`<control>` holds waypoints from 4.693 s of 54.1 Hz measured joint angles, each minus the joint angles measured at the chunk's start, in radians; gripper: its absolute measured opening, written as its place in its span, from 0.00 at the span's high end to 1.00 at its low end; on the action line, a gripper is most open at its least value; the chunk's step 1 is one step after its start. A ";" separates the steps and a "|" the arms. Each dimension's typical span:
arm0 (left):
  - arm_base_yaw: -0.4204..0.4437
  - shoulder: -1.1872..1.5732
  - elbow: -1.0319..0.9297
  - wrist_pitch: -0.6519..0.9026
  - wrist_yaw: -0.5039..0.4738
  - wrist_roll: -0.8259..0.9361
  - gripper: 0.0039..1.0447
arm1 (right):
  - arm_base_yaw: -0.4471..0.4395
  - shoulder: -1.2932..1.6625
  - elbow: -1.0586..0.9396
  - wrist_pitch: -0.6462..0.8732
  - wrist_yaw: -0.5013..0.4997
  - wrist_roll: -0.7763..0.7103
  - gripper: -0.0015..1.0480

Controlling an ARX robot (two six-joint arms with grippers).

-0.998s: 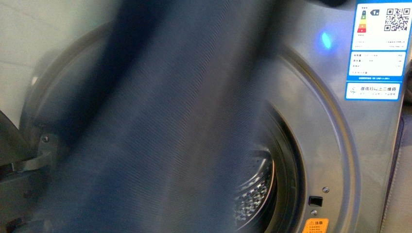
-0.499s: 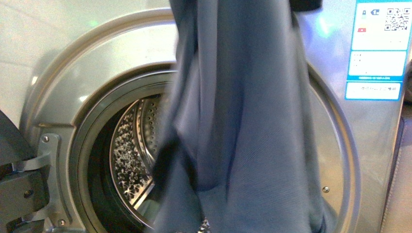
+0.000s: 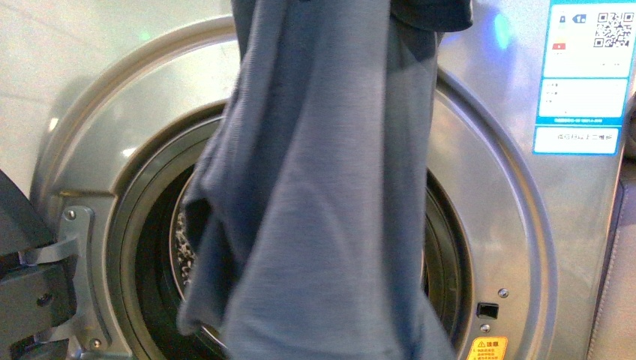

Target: Put clothes into washing machine

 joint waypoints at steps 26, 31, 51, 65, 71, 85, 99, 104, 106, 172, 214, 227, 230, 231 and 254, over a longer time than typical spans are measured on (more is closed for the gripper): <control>0.000 0.000 0.000 0.000 0.000 0.000 0.06 | 0.000 0.000 0.000 0.000 0.000 0.001 0.87; 0.000 0.000 0.000 0.000 0.000 0.000 0.06 | 0.000 0.000 0.000 0.000 0.000 0.001 0.87; 0.126 0.136 0.113 0.065 0.436 -0.140 0.06 | 0.000 0.000 0.000 0.000 -0.003 0.002 0.87; 0.073 0.463 0.297 0.332 0.484 -0.143 0.06 | 0.000 0.000 0.000 0.000 -0.003 0.002 0.87; 0.060 0.628 0.385 0.449 0.529 -0.153 0.06 | 0.000 0.000 0.000 0.000 -0.003 0.001 0.87; 0.004 0.873 0.582 0.574 0.589 -0.200 0.06 | 0.000 0.000 0.000 0.000 -0.003 0.002 0.87; -0.069 0.996 0.731 0.592 0.624 -0.218 0.06 | 0.000 0.000 0.000 0.000 -0.003 0.002 0.87; -0.091 1.028 0.774 0.616 0.641 -0.215 0.06 | 0.000 0.000 0.000 0.000 -0.003 0.002 0.87; -0.100 1.051 0.798 0.631 0.659 -0.212 0.06 | 0.000 0.000 0.000 0.000 -0.003 0.001 0.87; -0.477 1.415 1.069 0.795 0.417 -0.107 0.06 | -0.002 0.000 0.002 0.000 0.001 0.001 0.87; -0.587 1.505 1.173 0.811 -0.063 -0.045 0.26 | -0.003 0.000 0.010 0.002 0.003 0.001 0.87; -0.571 1.493 1.173 0.760 -0.119 -0.027 0.61 | -0.003 0.000 0.010 0.002 0.003 0.002 0.87; -0.564 1.489 1.173 0.753 -0.131 -0.026 0.68 | -0.003 0.000 0.010 0.002 0.002 0.002 0.87; -0.561 1.488 1.173 0.748 -0.138 -0.026 0.71 | -0.003 0.000 0.010 0.002 0.002 0.002 0.87; -0.430 1.376 1.054 0.762 -0.139 -0.073 0.86 | -0.003 0.000 0.013 0.005 0.000 0.001 0.16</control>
